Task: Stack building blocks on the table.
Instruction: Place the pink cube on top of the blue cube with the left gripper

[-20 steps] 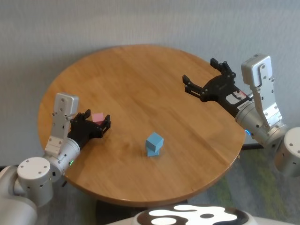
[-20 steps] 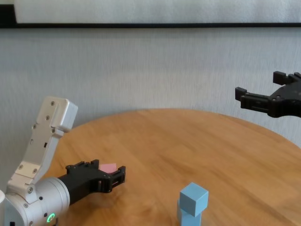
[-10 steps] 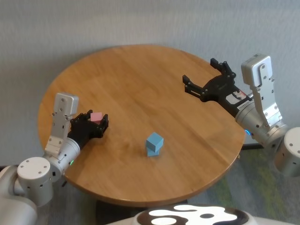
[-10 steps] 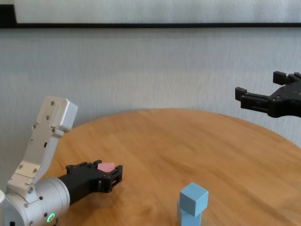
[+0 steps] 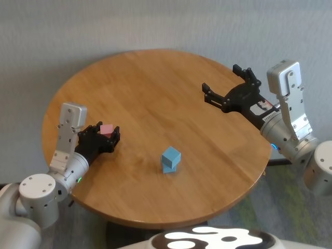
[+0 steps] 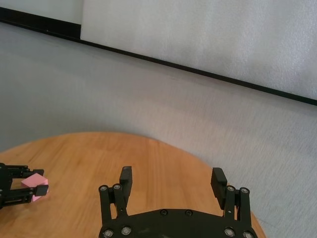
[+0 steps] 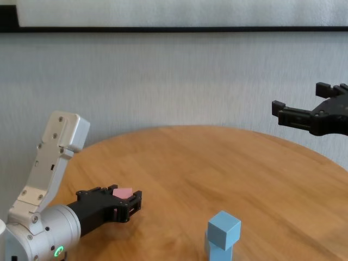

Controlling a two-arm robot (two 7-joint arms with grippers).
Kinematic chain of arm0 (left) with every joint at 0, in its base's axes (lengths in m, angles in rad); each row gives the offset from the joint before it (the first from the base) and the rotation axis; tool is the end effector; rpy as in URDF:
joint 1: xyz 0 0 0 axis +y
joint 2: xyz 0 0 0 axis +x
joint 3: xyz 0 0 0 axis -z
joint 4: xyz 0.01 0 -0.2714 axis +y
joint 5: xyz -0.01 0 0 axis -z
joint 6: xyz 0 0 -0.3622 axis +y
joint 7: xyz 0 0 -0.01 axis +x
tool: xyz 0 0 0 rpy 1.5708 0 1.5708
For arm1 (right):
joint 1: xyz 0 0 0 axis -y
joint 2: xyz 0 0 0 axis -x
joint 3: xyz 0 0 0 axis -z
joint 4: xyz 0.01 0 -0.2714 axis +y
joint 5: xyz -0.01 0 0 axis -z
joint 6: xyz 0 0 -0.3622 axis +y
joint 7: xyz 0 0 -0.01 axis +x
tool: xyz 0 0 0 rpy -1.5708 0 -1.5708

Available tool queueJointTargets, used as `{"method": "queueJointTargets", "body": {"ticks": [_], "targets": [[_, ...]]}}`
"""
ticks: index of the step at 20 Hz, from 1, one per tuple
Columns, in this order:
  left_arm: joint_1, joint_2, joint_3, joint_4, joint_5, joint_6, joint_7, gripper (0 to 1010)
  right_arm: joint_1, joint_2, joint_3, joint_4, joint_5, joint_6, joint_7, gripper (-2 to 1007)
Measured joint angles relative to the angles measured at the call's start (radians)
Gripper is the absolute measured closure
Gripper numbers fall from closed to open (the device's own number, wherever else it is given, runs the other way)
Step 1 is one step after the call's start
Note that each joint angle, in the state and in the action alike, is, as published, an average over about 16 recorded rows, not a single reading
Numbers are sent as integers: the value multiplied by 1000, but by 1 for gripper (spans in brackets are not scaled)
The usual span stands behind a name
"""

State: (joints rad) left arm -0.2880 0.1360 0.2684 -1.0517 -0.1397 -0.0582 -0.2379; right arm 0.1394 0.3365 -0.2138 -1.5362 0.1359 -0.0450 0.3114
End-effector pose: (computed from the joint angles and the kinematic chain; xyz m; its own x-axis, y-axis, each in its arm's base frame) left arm 0.4377 -0.0233 -0.3623 0.4064 0.9135 0.0166 -0.8933 0.3935 0.2170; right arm 0.4116 -0.0206 -0.2493 0.4678 -0.8528 0.2322 0.8759 0.4824 0.0070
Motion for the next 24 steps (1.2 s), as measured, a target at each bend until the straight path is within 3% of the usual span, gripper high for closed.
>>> {"method": "queueJointTargets", "body": {"ticks": [6, 12, 16, 20, 24], "targets": [[17, 6, -3, -27, 6, -10, -7, 469, 0, 0, 0, 0, 0, 0, 0, 0], [37, 39, 5, -80, 13, -50, -61, 469, 0, 0, 0, 0, 0, 0, 0, 0], [50, 75, 16, -128, 9, -82, -122, 469, 0, 0, 0, 0, 0, 0, 0, 0], [49, 116, 41, -169, -3, -107, -209, 469, 0, 0, 0, 0, 0, 0, 0, 0], [30, 147, 75, -194, -24, -114, -295, 469, 0, 0, 0, 0, 0, 0, 0, 0]]}}
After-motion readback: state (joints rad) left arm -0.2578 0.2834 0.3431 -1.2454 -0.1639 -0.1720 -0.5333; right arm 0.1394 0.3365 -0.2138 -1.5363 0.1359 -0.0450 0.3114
